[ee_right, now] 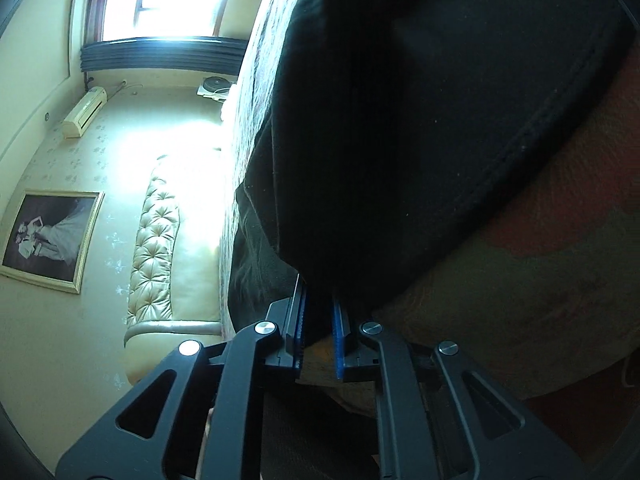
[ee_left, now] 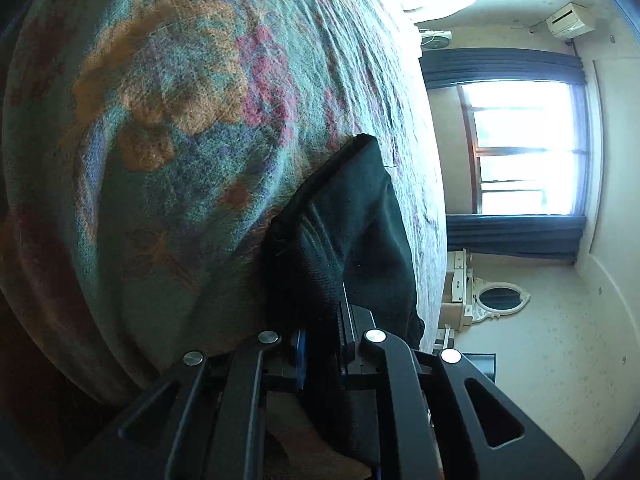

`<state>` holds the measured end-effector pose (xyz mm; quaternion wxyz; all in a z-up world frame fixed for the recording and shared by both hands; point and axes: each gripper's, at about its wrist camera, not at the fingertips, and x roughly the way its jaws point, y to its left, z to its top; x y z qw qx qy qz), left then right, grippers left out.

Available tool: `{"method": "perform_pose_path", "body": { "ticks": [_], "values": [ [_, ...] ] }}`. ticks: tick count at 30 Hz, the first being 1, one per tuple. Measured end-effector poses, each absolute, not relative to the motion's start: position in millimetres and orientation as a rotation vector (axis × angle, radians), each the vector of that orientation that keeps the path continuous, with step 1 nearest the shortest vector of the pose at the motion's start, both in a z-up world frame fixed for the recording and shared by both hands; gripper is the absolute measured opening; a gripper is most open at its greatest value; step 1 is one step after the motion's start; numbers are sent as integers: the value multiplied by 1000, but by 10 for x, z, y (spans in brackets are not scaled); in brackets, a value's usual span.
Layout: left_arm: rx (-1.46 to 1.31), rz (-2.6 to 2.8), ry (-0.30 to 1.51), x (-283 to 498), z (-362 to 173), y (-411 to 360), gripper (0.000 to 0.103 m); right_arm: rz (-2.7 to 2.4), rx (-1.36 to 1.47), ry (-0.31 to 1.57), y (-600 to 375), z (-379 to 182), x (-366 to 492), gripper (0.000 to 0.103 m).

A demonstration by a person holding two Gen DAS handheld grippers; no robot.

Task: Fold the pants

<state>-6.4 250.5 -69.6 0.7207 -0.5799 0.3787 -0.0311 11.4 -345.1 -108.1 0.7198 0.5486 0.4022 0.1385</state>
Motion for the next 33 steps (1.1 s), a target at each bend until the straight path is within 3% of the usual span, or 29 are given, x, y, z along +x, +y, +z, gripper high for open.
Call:
{"method": "perform_pose_path", "body": {
  "ticks": [1,2,3,6,7,8,12,17,25,26,27,28,29,33],
  "values": [
    [-1241,-76,827,-77,-626,2494,14,306,1194,879,-3471,-1003,105,24],
    [-1176,-76,822,-88,-536,2476,15,305,1167,860,-3476,-881,116,38],
    [-1087,-63,815,-105,-417,2444,24,297,1129,834,-3528,-753,100,51],
    [-942,-62,742,-180,-89,2322,68,248,1004,751,-3824,-322,186,58],
    [-931,-79,712,-190,-2,2275,76,214,977,710,-3967,-194,228,62],
    [-922,-103,689,-181,79,2223,76,176,964,680,-4153,-109,292,70],
    [-840,-207,690,36,303,1803,80,19,960,605,-4926,110,810,71],
    [-797,-321,826,328,136,1178,82,-80,757,743,-5320,173,1773,71],
    [-787,-352,997,456,-325,517,83,-133,406,1004,-4972,-24,3293,72],
    [-766,-342,993,450,-327,479,83,-157,383,1042,-4964,-112,3379,69],
    [-742,-337,989,447,-306,431,85,-159,381,1065,-4953,-192,3438,38],
    [-717,-337,990,444,-280,391,85,-139,391,1073,-4948,-217,3437,14],
    [-704,-341,994,438,-265,365,85,-127,396,1067,-4972,-225,3421,5],
    [-701,-402,999,403,-192,241,85,-54,487,920,-5168,168,2988,5]
  ]
}}
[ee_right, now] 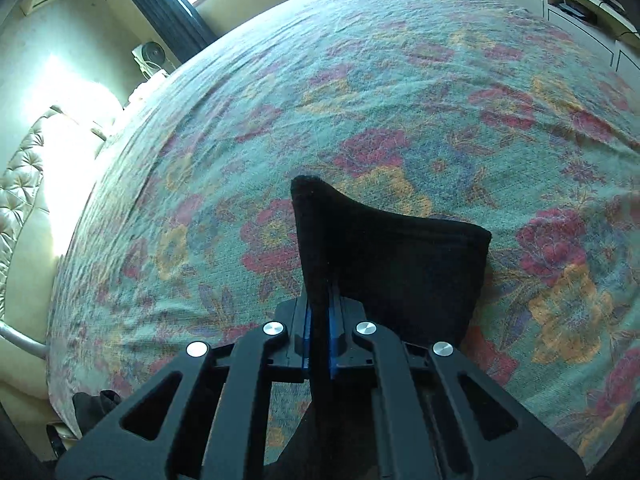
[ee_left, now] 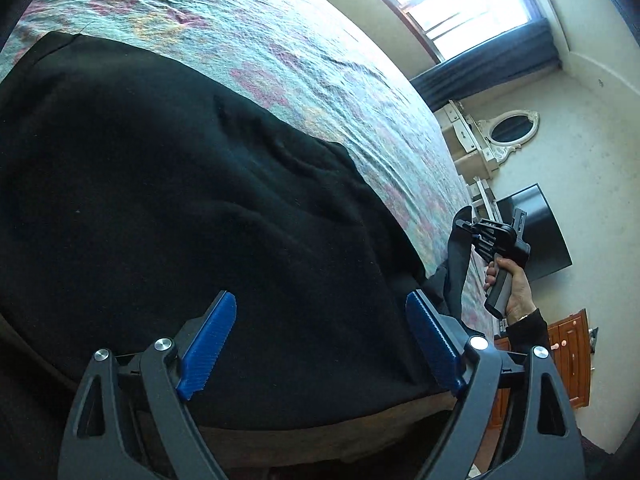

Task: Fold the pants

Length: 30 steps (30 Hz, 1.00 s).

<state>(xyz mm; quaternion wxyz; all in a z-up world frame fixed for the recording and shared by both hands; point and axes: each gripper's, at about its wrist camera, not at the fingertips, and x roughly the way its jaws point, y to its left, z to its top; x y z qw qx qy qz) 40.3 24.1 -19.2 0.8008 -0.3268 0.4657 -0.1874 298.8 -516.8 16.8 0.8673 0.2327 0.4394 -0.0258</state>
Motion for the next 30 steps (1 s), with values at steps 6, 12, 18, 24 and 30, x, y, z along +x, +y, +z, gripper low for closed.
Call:
{"method": "perform_pose_path", "body": {
  "ticks": [6,12,18,24,30],
  "values": [
    [-631,-616,955,253,58,-401,86,-24,590,707,-5685,898,1988,5],
    [-691,-767,984,139,12,-1017,85,-38,663,610,-6052,1166,1213,5],
    [-798,-831,1025,-13,-133,-1720,85,-5,699,576,-6084,1186,1067,5],
    [-984,-696,1056,134,-455,-1898,85,43,751,518,-6134,1291,945,6],
    [-1208,-529,1031,257,-711,-1677,85,68,793,492,-6271,1293,772,6]
  ]
}}
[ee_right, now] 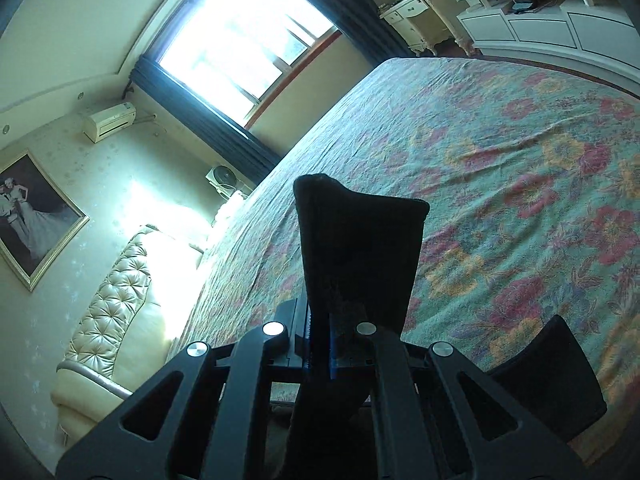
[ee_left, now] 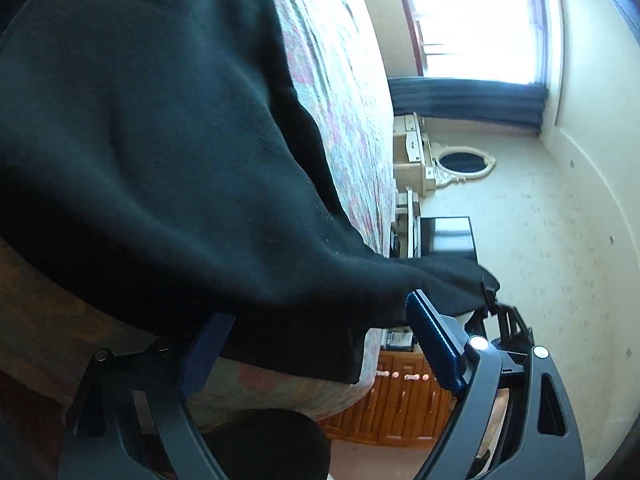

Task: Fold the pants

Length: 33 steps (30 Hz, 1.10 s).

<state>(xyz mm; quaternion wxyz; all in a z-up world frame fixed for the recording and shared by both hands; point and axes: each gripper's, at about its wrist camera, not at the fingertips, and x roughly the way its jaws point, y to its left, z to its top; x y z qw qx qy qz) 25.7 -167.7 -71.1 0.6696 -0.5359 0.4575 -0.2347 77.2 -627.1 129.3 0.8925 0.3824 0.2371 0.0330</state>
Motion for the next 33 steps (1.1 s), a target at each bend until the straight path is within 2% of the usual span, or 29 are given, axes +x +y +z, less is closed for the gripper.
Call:
{"method": "perform_pose_path", "body": {
  "ticks": [6,8,9,10,12,16,19,24,26,28,29,31,32,33],
  "values": [
    [-1225,-484,1007,380,-707,-1504,85,65,835,491,-6401,1139,697,6],
    [-1207,-487,1027,395,-696,-1563,76,72,845,486,-6424,1097,682,6],
    [-1174,-495,1040,412,-675,-1583,63,76,845,479,-6436,1087,664,6],
    [-1141,-501,1051,423,-654,-1614,55,82,844,467,-6455,1078,632,6],
    [-1089,-515,1070,418,-627,-1679,49,90,842,443,-6504,1048,516,6],
    [-1075,-507,1129,347,-714,-1730,48,38,883,467,-6692,726,178,6],
    [-1041,-514,1149,308,-758,-1727,42,-34,945,547,-6876,281,-45,6],
    [-927,-554,1141,264,-684,-1814,42,-106,1075,683,-7059,-407,-277,7],
    [-903,-565,1152,258,-673,-1837,42,-124,1104,711,-7114,-526,-351,16],
    [-896,-582,1172,226,-662,-1826,42,-133,1134,696,-7206,-527,-455,18],
    [-893,-597,1183,223,-645,-1831,42,-150,1126,689,-7261,-478,-504,23],
    [-881,-628,1210,250,-640,-1888,42,-198,1089,641,-7411,-323,-606,40],
    [-875,-640,1221,254,-620,-1898,42,-219,1074,618,-7500,-254,-637,54],
    [-872,-656,1229,245,-614,-1925,42,-224,1073,612,-7593,-220,-634,62]
  ]
}}
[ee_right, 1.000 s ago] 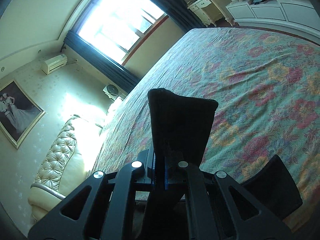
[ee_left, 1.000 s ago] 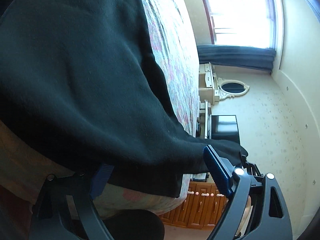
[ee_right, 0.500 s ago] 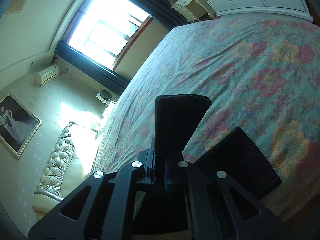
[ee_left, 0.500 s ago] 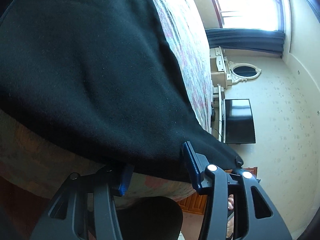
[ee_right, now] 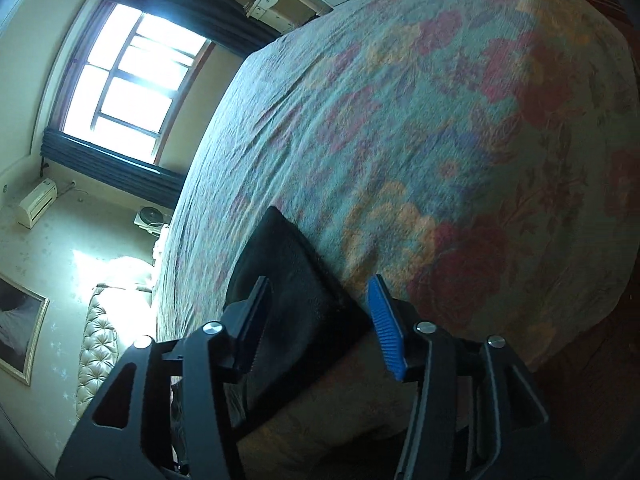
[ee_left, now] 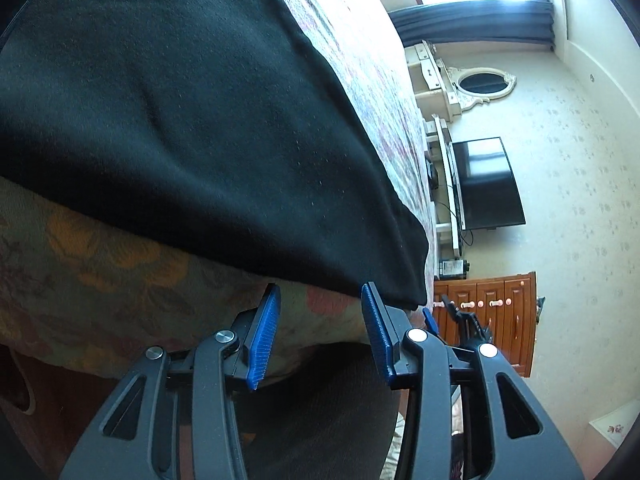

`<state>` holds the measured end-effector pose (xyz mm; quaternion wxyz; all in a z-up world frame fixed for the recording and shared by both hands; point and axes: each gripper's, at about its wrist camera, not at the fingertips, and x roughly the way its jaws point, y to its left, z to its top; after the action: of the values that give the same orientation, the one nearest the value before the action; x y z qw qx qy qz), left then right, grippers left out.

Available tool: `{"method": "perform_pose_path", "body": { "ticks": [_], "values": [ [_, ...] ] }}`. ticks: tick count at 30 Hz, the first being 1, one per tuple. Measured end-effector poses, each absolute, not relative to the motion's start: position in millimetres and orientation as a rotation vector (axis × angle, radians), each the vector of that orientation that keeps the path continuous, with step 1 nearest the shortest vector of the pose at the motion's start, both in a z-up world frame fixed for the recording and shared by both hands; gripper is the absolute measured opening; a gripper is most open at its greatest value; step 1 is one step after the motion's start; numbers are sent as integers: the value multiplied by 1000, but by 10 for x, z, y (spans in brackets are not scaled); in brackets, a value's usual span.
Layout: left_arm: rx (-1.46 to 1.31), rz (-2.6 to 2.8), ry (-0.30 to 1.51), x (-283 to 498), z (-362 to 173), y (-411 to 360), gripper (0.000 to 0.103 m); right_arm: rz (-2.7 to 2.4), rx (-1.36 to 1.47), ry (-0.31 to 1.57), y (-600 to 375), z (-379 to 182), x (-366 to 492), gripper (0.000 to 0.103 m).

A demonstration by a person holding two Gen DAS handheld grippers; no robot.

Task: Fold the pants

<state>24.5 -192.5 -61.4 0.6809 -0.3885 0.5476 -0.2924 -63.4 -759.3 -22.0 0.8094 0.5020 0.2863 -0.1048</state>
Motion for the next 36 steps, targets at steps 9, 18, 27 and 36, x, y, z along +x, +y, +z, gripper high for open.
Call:
{"method": "perform_pose_path", "body": {
  "ticks": [9,18,27,36],
  "values": [
    [-753,-772,1139,278,-300,-2019,43,86,1141,825,-7784,-623,126,63],
    [-656,-707,1052,384,-163,-1856,60,52,902,840,-7587,-290,228,11],
    [-569,-648,1102,491,-462,-1746,74,-29,1106,696,-7848,-464,-163,56],
    [-595,-696,1019,401,-386,-1604,74,36,1314,621,-7833,-727,-533,63]
  ]
}}
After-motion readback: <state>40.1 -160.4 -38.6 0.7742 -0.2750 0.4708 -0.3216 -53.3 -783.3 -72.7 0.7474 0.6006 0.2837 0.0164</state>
